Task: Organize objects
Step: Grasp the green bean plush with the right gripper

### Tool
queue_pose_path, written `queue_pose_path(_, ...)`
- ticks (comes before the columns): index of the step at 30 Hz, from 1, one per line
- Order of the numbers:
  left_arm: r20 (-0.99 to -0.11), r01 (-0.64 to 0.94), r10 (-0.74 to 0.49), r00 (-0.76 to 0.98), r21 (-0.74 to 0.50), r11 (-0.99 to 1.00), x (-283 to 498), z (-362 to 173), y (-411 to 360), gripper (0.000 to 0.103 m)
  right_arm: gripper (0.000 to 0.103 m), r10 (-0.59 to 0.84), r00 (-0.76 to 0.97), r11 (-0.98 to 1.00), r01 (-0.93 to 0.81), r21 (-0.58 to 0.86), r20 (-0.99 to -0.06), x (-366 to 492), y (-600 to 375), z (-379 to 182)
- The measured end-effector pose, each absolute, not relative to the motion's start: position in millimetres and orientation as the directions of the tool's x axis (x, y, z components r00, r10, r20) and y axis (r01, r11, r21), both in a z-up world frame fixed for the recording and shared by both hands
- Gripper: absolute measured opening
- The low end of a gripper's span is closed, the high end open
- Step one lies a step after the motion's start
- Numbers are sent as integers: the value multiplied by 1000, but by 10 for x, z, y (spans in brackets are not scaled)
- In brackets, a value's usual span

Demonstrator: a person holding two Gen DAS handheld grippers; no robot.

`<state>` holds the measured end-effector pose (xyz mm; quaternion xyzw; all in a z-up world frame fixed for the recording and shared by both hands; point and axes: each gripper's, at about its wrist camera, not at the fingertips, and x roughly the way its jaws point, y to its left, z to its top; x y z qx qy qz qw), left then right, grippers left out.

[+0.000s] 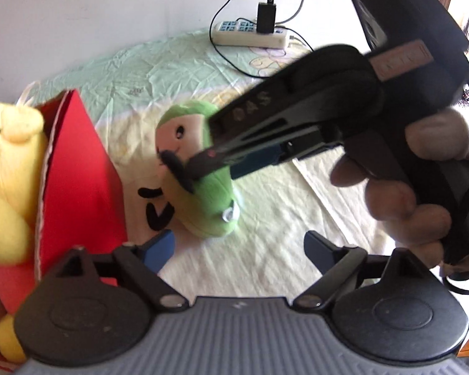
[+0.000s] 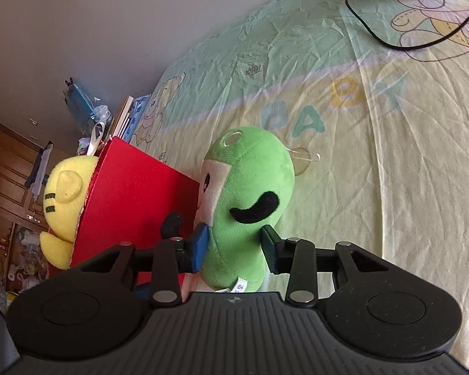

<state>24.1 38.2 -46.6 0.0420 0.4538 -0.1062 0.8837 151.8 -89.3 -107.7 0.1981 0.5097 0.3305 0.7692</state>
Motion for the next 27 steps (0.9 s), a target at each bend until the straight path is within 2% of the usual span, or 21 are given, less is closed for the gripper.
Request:
queue_pose_path(6,-797,224,-137,589,-3,975,496,-456,321,93,39,711,274,703,-280,654,-647,1514,-1177,-1098)
queue_pose_path(11,-797,210,-126,591,1,978,824,-581,274,93,45,719,277,694,-251,675,-637,1570,-1267,-1146)
queue_pose_path(13,-809,208,-121,575,2,978,941,-667,268,91,46,728,286,684,-234,691,-623,1599,-1311,-1150)
queue_pose_path(15,-828,201,-125,546,-16,979,1044,-735,268,83,46,737,302,671,-212,711,-605,1646,-1346,-1157)
queue_pose_path(18,-833,191,-117,541,-14,981,1124,-785,277,83,46,762,292,638,-186,747,-578,1709,-1328,-1205)
queue_pose_path(23,-847,165,-93,524,-6,986,1191,-842,301,82,59,781,297,605,-144,783,-549,1775,-1218,-1308)
queue_pose_path(25,-852,164,-82,517,4,986,1205,-872,288,81,58,790,300,589,-129,798,-535,1794,-1187,-1344)
queue_pose_path(26,-854,165,-80,514,7,986,1212,-886,282,80,51,795,297,582,-131,803,-528,1799,-1172,-1353)
queue_pose_path(27,-856,166,-80,510,7,986,1214,-894,283,77,49,805,291,570,-138,810,-517,1801,-1158,-1356)
